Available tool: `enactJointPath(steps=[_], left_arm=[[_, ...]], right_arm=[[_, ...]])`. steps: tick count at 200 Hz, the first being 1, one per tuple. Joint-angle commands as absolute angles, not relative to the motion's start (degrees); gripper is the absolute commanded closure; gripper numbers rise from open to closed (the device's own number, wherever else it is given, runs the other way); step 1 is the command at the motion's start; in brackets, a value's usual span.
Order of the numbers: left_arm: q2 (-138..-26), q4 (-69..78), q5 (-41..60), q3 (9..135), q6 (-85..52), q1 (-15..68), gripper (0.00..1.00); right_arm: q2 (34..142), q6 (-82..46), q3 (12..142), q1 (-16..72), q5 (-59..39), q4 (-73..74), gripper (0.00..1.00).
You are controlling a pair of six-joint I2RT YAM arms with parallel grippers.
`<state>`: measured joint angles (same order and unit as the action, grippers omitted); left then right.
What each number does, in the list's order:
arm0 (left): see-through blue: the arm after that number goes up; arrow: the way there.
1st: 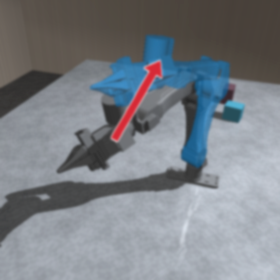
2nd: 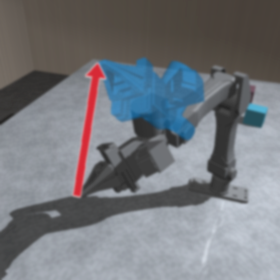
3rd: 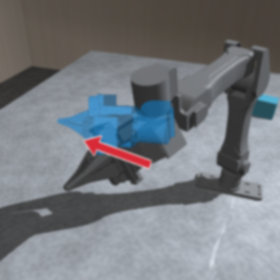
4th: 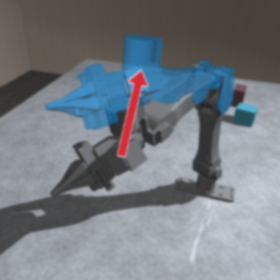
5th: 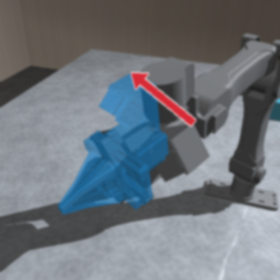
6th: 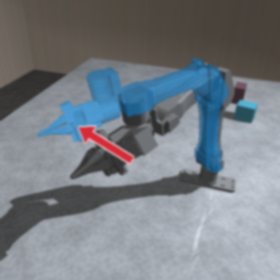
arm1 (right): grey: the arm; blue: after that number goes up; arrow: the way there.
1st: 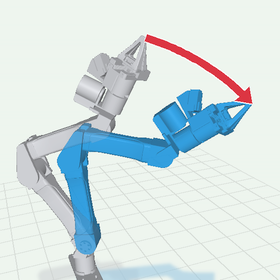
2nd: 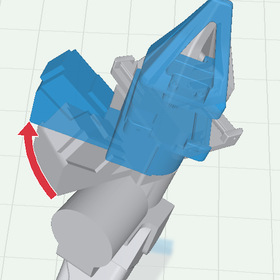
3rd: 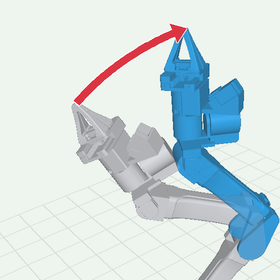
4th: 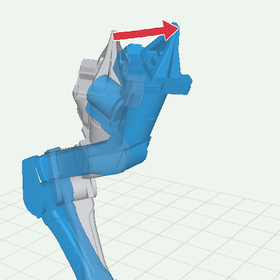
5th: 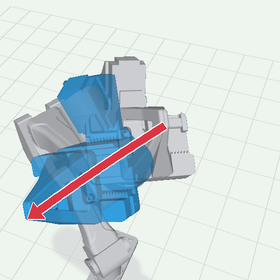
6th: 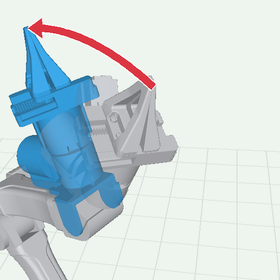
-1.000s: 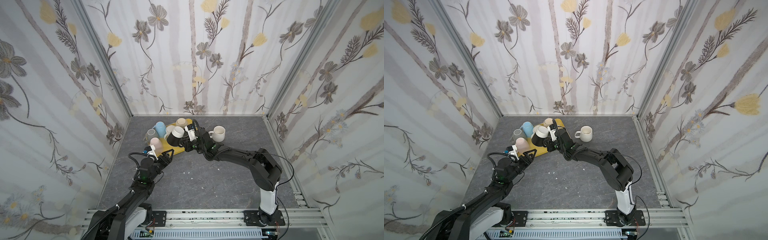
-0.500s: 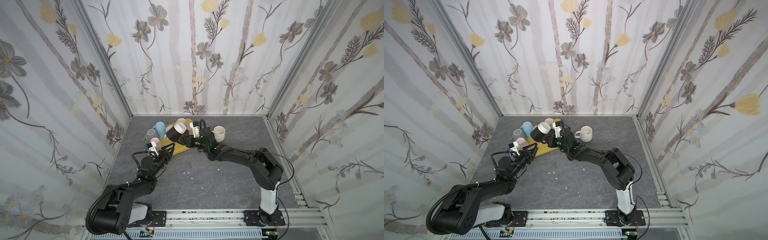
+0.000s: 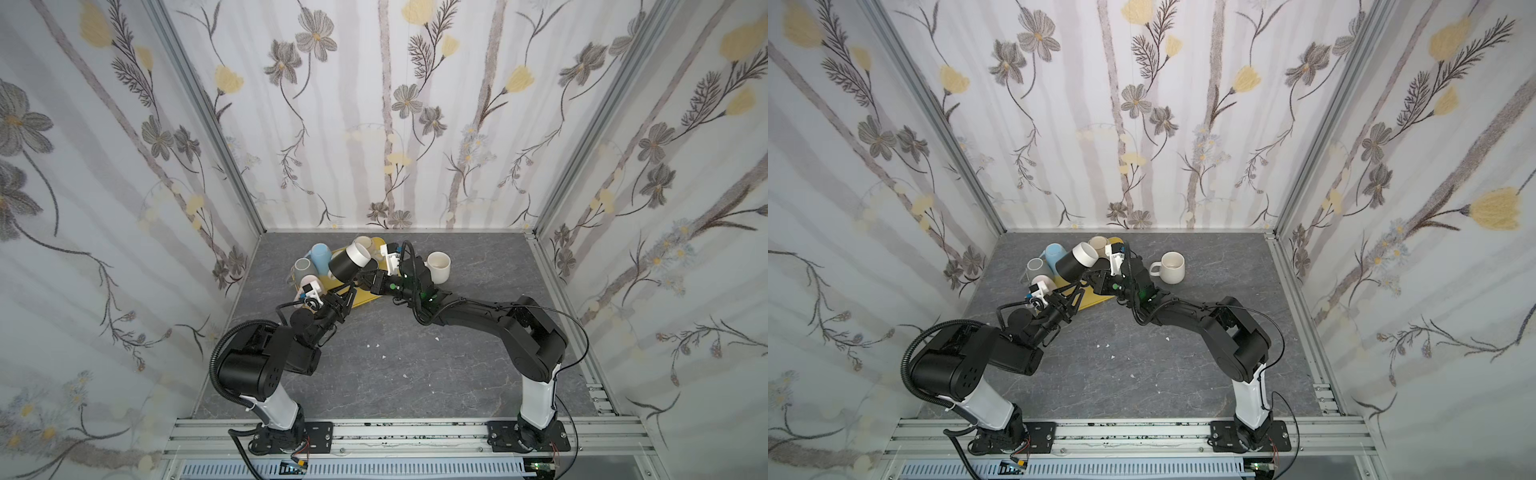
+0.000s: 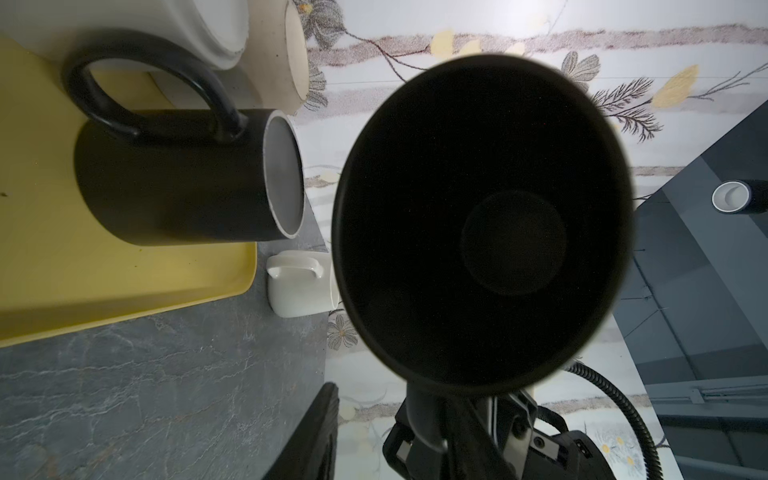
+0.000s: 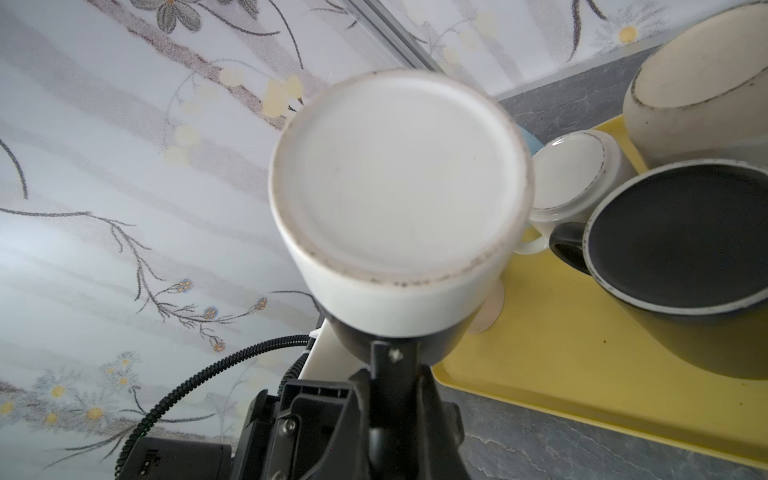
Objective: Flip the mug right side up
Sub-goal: 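Grasp the black mug with the left gripper and open the right gripper, then set the black mug upright beside the white mug with left gripper while right withdraws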
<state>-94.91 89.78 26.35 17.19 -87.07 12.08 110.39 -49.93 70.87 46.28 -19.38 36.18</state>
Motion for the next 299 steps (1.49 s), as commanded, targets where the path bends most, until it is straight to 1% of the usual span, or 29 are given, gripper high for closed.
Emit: enactJointPath(steps=[1,21,41,44,52,67,87,107,122,135,153,163,176,179,188,216,264,299], left_arm=[[-94.9,103.7,28.8,19.1,-88.5,12.4,0.63],[-94.5,103.4,29.0,20.1,-88.4,12.3,0.66],[-95.0,103.7,30.0,21.6,-88.9,12.3,0.72],[-94.9,103.7,30.2,21.7,-89.0,12.3,0.73],[-94.5,103.7,30.3,22.1,-89.0,12.3,0.76],[-93.6,103.6,30.7,22.6,-88.7,12.3,0.85],[-91.9,103.7,32.0,23.5,-88.0,12.3,1.0],[-89.4,101.6,34.3,24.5,-86.4,12.3,1.0],[-86.3,96.7,36.2,25.1,-83.1,12.3,1.0],[-82.5,89.0,37.1,25.8,-78.3,12.5,1.0],[-76.1,73.2,37.0,27.7,-67.9,13.3,1.0],[-72.5,62.8,35.8,29.6,-61.0,14.2,1.0],[-68.0,50.5,33.2,32.6,-51.8,15.9,1.0],[-67.4,48.1,32.6,33.3,-50.1,16.3,1.0],[-65.9,41.7,30.6,35.3,-45.5,17.6,1.0],[-65.6,27.8,26.9,42.2,-35.9,21.1,1.0],[-71.9,14.7,20.7,54.7,-22.7,28.9,1.0],[-81.9,3.7,16.3,66.1,-10.1,35.4,1.0]], right_arm=[[108.4,-51.6,69.7,46.6,-20.7,46.0,1.0],[107.9,-53.0,68.4,46.6,-20.7,47.6,1.0],[107.8,-54.0,67.8,46.6,-21.1,48.6,1.0],[107.7,-54.2,67.8,48.1,-21.2,48.7,1.0],[107.6,-54.4,67.6,48.4,-21.3,49.0,1.0],[107.1,-54.4,67.3,48.4,-21.4,48.9,1.0],[106.2,-53.9,66.6,48.3,-21.0,48.6,1.0],[105.2,-52.8,66.0,47.8,-20.7,47.6,1.0],[104.1,-50.6,65.7,47.5,-20.6,45.8,0.87],[102.5,-48.1,65.1,47.4,-19.5,43.5,0.76],[99.4,-44.3,63.5,47.5,-17.1,40.7,0.66],[97.5,-42.2,62.5,47.4,-15.8,39.2,0.63],[95.0,-39.5,61.2,47.5,-14.0,37.0,0.62],[94.2,-38.9,60.8,45.8,-13.6,36.4,0.61],[92.2,-37.2,59.8,45.3,-12.3,34.9,0.6],[85.0,-31.8,56.4,44.4,-8.2,30.3,0.57],[73.3,-26.0,48.9,41.5,-1.5,22.3,0.54],[64.8,-25.6,41.8,35.5,-0.9,17.6,0.52]])
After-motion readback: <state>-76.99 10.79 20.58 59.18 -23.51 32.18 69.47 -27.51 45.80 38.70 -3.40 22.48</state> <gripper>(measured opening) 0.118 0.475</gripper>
